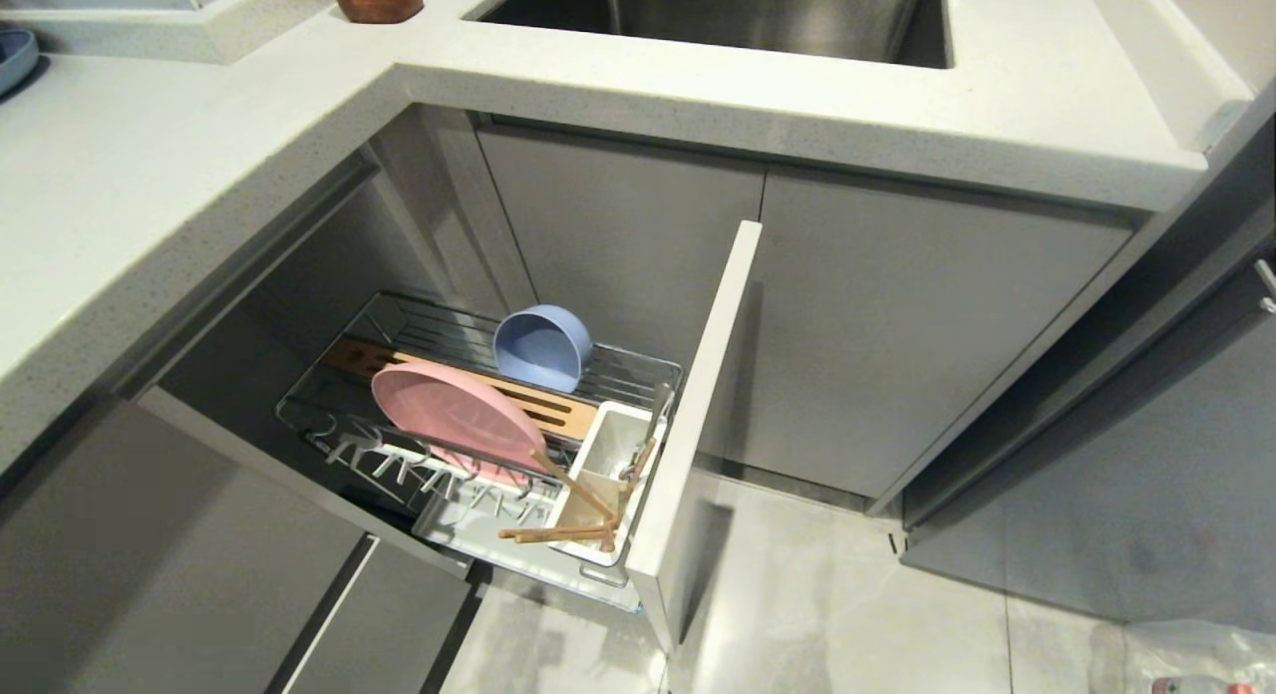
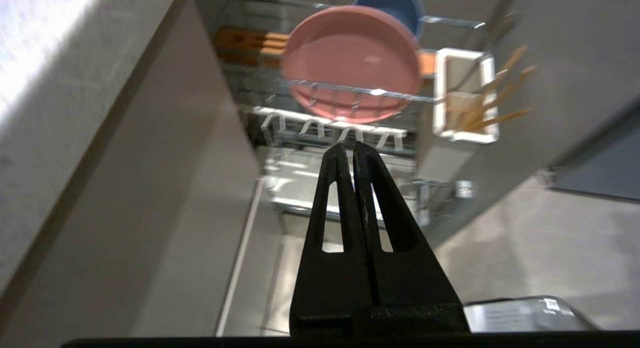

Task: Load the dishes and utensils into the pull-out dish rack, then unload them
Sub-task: Take the plate out of the cupboard

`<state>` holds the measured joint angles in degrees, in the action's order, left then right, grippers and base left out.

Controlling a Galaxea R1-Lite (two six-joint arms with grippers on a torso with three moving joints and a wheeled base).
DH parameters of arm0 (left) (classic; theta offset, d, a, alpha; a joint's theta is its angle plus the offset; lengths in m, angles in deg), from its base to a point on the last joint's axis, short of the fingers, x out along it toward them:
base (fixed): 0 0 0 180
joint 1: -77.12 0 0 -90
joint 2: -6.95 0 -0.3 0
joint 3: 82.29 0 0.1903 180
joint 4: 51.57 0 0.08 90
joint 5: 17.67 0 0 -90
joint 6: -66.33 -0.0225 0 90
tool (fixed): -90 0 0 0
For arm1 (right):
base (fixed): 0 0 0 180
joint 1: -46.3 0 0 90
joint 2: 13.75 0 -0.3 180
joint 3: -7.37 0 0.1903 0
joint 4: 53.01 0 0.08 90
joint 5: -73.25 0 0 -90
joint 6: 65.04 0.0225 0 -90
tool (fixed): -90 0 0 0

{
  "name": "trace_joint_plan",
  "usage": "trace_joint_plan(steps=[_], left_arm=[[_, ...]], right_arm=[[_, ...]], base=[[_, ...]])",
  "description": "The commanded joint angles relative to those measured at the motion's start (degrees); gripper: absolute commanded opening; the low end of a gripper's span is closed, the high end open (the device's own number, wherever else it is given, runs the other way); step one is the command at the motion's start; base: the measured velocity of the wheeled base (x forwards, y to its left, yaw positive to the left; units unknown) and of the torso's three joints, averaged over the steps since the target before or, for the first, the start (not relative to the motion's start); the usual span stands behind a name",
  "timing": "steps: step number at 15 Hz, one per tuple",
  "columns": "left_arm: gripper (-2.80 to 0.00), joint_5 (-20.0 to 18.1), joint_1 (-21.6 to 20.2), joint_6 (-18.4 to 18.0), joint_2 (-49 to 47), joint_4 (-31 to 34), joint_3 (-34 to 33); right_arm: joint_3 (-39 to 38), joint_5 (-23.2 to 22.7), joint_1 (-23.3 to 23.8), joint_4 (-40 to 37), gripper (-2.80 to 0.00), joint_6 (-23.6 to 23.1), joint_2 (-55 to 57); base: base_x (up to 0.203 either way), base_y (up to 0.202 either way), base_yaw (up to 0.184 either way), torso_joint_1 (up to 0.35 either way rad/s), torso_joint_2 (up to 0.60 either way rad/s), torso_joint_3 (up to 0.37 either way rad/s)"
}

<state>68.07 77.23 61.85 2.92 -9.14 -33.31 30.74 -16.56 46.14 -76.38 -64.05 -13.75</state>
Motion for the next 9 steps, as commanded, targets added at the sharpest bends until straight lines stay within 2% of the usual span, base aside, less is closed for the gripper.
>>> trace_joint_plan(steps=[1,4,6,7,9], left_arm=[[-2.80,0.87,-0.07,-1.14,2.45,-3.70,-6.44],[-2.80,3.37,-0.09,-3.13,3.83,-16.86,-19.68],[-2.80,4.13,-0.10,-2.66,4.07,-21.77,-25.20],[-2.80,4.09,-0.11,-0.56,4.11,-21.45,-25.70],[-2.80,3.92,-0.11,0.24,4.12,-18.44,-25.56]], right_arm=[[0.00,-0.01,-0.02,0.00,-2.80,-0.02,0.09],[0.00,-0.01,-0.02,0.00,-2.80,-0.02,0.09],[0.00,-0.01,-0.02,0.00,-2.80,-0.02,0.09],[0.00,-0.01,-0.02,0.00,-2.80,-0.02,0.09],[0.00,-0.01,-0.02,0.00,-2.80,-0.02,0.09]], base=[[0.000,0.000,0.000,0.000,0.00,0.000],[0.000,0.000,0.000,0.000,0.00,0.000],[0.000,0.000,0.000,0.000,0.00,0.000],[0.000,0.000,0.000,0.000,0.00,0.000],[0.000,0.000,0.000,0.000,0.00,0.000]])
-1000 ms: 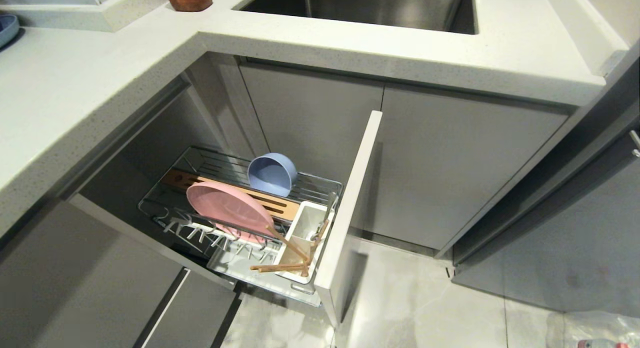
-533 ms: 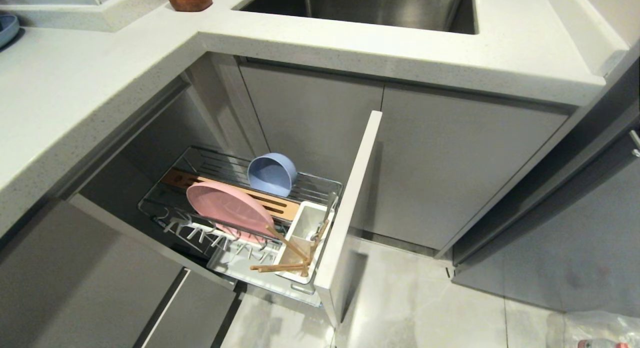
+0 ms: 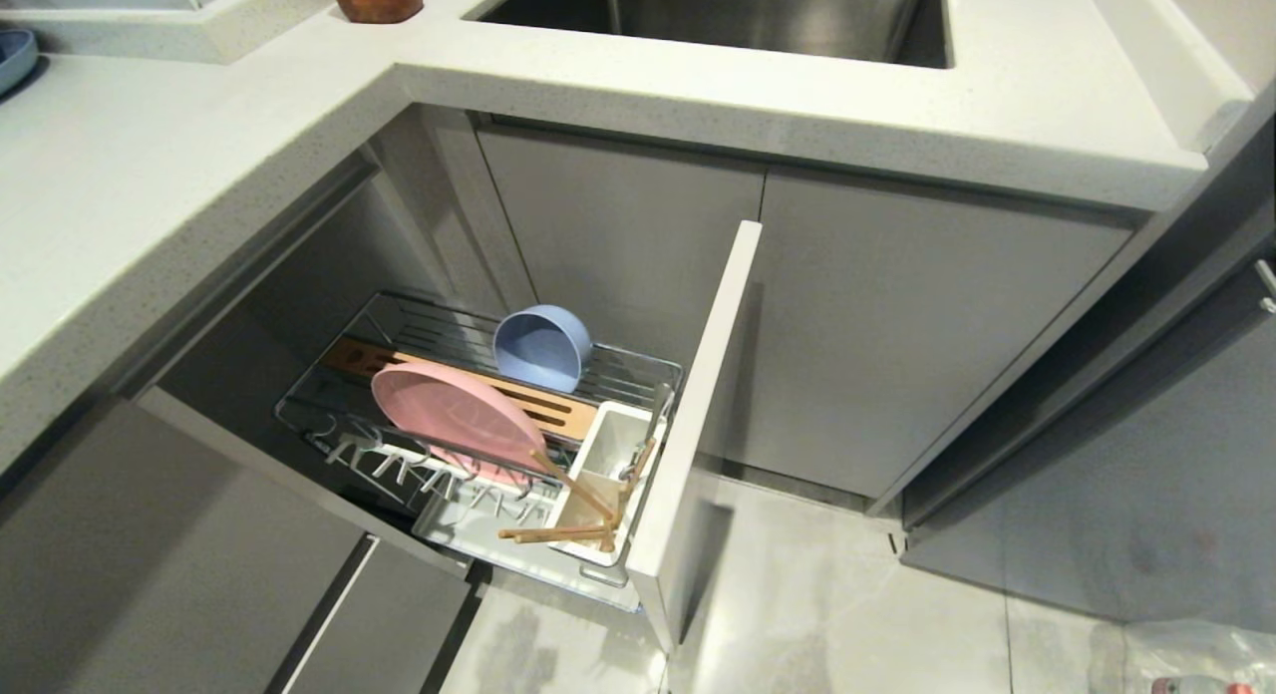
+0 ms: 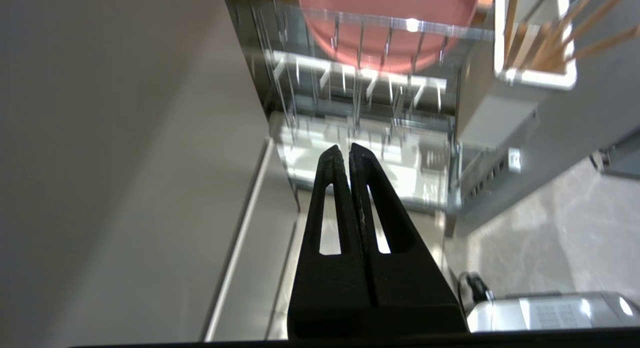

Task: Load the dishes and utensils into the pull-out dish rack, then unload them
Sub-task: Take the plate out of the cupboard

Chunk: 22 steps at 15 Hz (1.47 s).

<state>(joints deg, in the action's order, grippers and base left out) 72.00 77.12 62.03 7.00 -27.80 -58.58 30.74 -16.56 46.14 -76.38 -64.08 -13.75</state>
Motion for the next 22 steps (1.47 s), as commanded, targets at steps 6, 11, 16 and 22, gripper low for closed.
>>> trace_joint_plan(steps=[6,11,16,22], left_arm=[[-2.80,-0.19,0.00,0.74,0.04,-0.37,-0.43],[-2.80,-0.03,0.02,4.38,0.04,-5.53,3.30],[-2.80,-2.21,0.10,4.79,-2.39,4.86,29.28],[-2.80,-7.34,-0.14,16.01,-27.11,9.77,58.32]], right_arm=[[0.00,-0.01,-0.02,0.00,-2.80,0.00,0.09],[0.00,-0.01,-0.02,0.00,-2.80,0.00,0.09],[0.00,-0.01,-0.02,0.00,-2.80,0.00,0.09],[0.00,-0.01,-0.02,0.00,-2.80,0.00,0.09]], base=[[0.000,0.000,0.000,0.000,0.00,0.000],[0.000,0.000,0.000,0.000,0.00,0.000],[0.000,0.000,0.000,0.000,0.00,0.000],[0.000,0.000,0.000,0.000,0.00,0.000]])
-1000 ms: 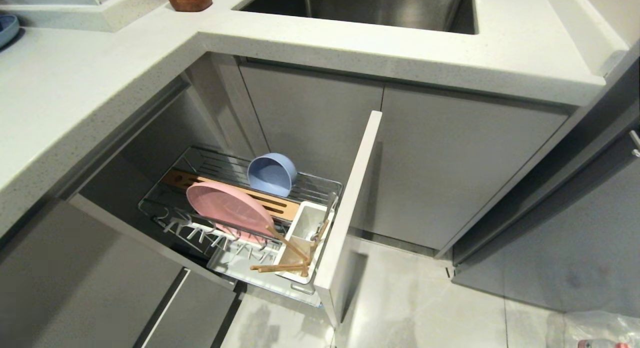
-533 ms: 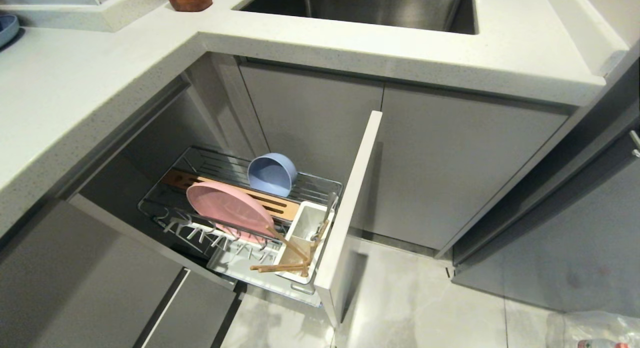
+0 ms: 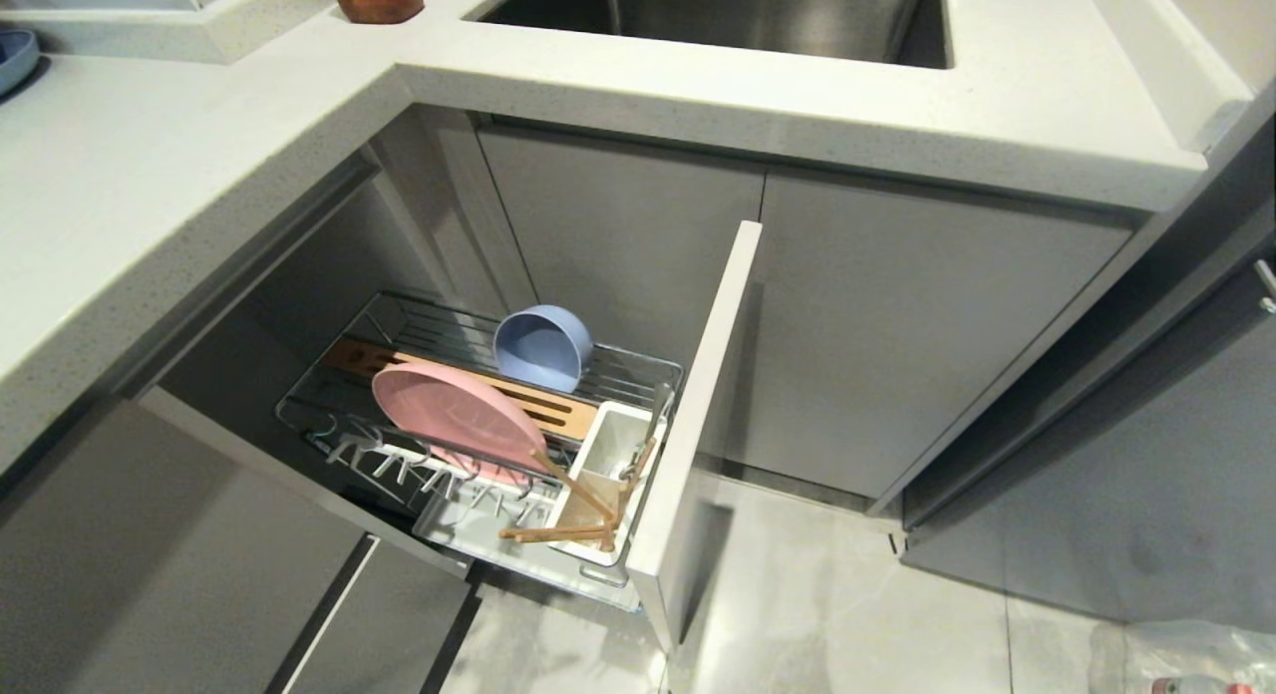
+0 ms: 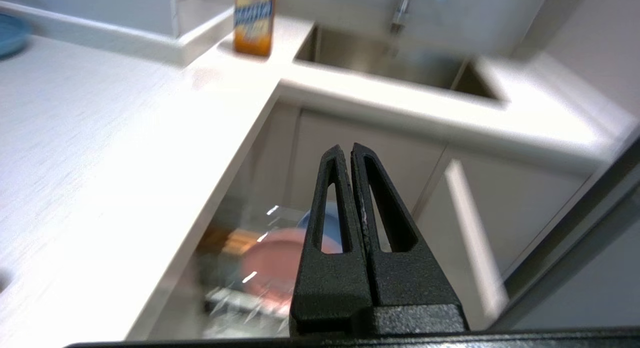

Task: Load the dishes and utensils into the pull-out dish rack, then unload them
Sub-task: Take the plate out of the cupboard

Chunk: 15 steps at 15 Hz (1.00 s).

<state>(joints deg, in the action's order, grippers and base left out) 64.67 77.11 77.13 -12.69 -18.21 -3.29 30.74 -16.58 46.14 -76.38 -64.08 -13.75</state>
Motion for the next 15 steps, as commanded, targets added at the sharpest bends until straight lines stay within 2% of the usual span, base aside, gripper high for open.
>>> trace_joint_plan(steps=[1,4,7,8,9,12,13,15], left_arm=[[-2.80,-0.17,-0.53,4.68,-11.84,-0.64,7.16],[-2.80,3.12,-0.88,16.09,-24.47,-1.85,17.99],[-2.80,10.40,1.41,25.28,-35.86,-2.01,27.95],[-2.80,13.97,4.17,27.25,-39.19,-1.94,30.75],[-2.80,17.66,8.10,28.10,-41.54,-1.90,32.46],[-2.80,30.60,24.10,29.09,-47.04,-1.91,35.55],[-2.80,36.20,30.29,29.27,-49.10,-1.93,35.98],[-2.80,46.38,38.56,30.63,-52.65,-1.52,35.70]], right_arm=[[0.00,0.01,-0.02,0.00,-2.80,0.00,0.09],[0.00,0.01,-0.02,-0.01,-2.80,0.00,0.09],[0.00,0.01,-0.02,0.00,-2.80,0.00,0.09],[0.00,0.01,-0.02,0.00,-2.80,0.00,0.09],[0.00,0.01,-0.02,0.00,-2.80,0.00,0.09],[0.00,0.01,-0.02,0.00,-2.80,0.00,0.09],[0.00,0.01,-0.02,0.00,-2.80,0.00,0.09],[0.00,0.01,-0.02,-0.09,-2.80,0.00,0.09]], base=[[0.000,0.000,0.000,0.000,0.00,0.000],[0.000,0.000,0.000,0.000,0.00,0.000],[0.000,0.000,0.000,0.000,0.00,0.000],[0.000,0.000,0.000,0.000,0.00,0.000],[0.000,0.000,0.000,0.000,0.00,0.000],[0.000,0.000,0.000,0.000,0.00,0.000],[0.000,0.000,0.000,0.000,0.00,0.000],[0.000,0.000,0.000,0.000,0.00,0.000]])
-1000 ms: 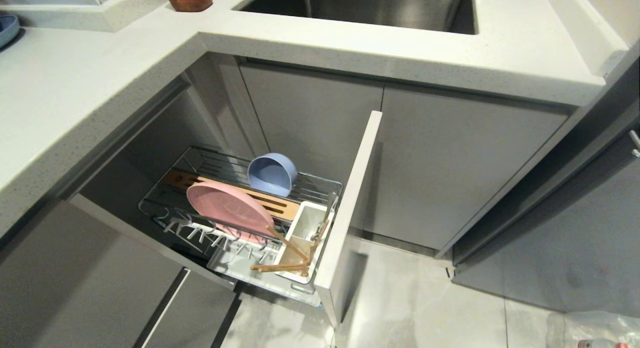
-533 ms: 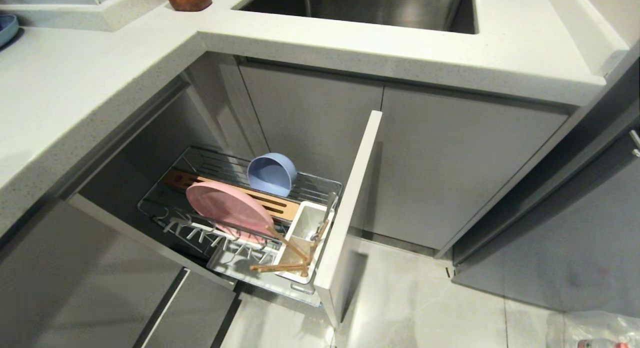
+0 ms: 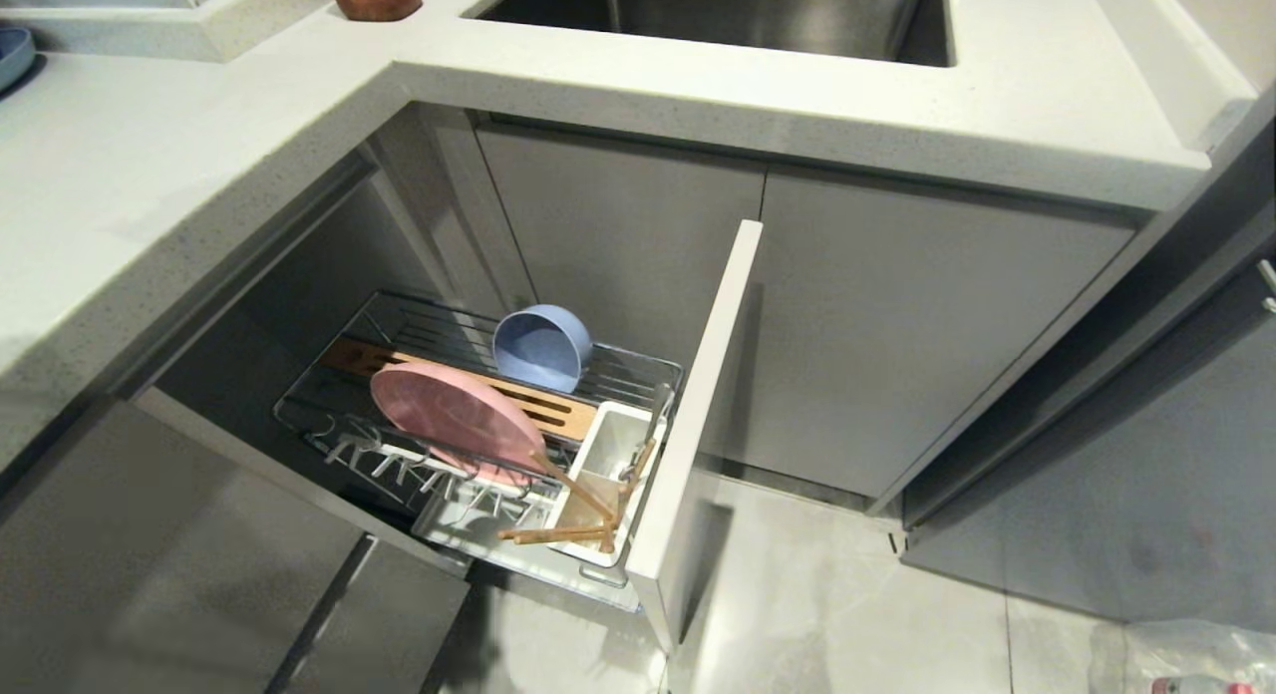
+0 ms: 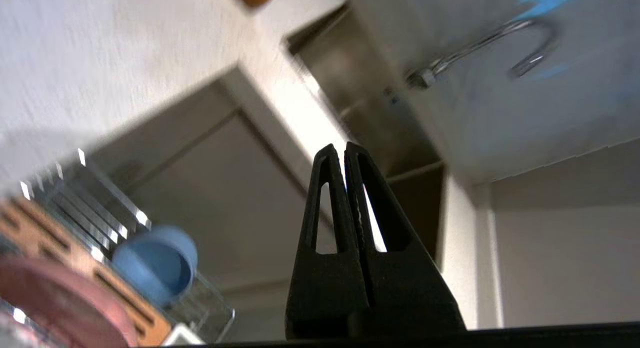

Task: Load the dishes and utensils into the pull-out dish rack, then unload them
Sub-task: Take the plate out of the cupboard

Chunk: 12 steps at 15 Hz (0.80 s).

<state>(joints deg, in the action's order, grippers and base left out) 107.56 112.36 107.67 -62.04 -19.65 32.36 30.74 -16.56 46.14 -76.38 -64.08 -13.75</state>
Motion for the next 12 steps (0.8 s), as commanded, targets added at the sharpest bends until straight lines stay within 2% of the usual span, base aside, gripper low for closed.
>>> trace_joint_plan(steps=[1,2,4,7,9,10,12], left_arm=[[-2.80,8.69,5.26,1.29,-4.47,1.34,-1.31],[-2.80,12.63,6.29,3.06,-4.95,3.60,-3.48],[-2.80,14.34,6.99,8.48,-5.03,6.71,-6.61],[-2.80,14.32,8.32,17.49,-5.33,11.98,-11.87],[-2.80,12.14,8.45,24.68,-5.54,14.93,-12.47],[-2.80,10.11,8.44,27.18,-5.66,17.58,-12.46],[-2.80,9.85,8.44,30.13,-7.47,19.96,-12.39]], right_arm=[[0.00,-0.01,-0.02,0.00,-2.80,0.00,0.09],[0.00,-0.01,-0.02,0.00,-2.80,0.00,0.09],[0.00,-0.01,-0.02,0.00,-2.80,0.00,0.09],[0.00,-0.01,-0.02,0.00,-2.80,0.01,0.09],[0.00,-0.01,-0.02,0.00,-2.80,0.00,0.09],[0.00,-0.01,-0.02,0.00,-2.80,0.00,0.09],[0.00,-0.01,-0.02,0.00,-2.80,0.00,0.09]], base=[[0.000,0.000,0.000,0.000,0.00,0.000],[0.000,0.000,0.000,0.000,0.00,0.000],[0.000,0.000,0.000,0.000,0.00,0.000],[0.000,0.000,0.000,0.000,0.00,0.000],[0.000,0.000,0.000,0.000,0.00,0.000],[0.000,0.000,0.000,0.000,0.00,0.000],[0.000,0.000,0.000,0.000,0.00,0.000]])
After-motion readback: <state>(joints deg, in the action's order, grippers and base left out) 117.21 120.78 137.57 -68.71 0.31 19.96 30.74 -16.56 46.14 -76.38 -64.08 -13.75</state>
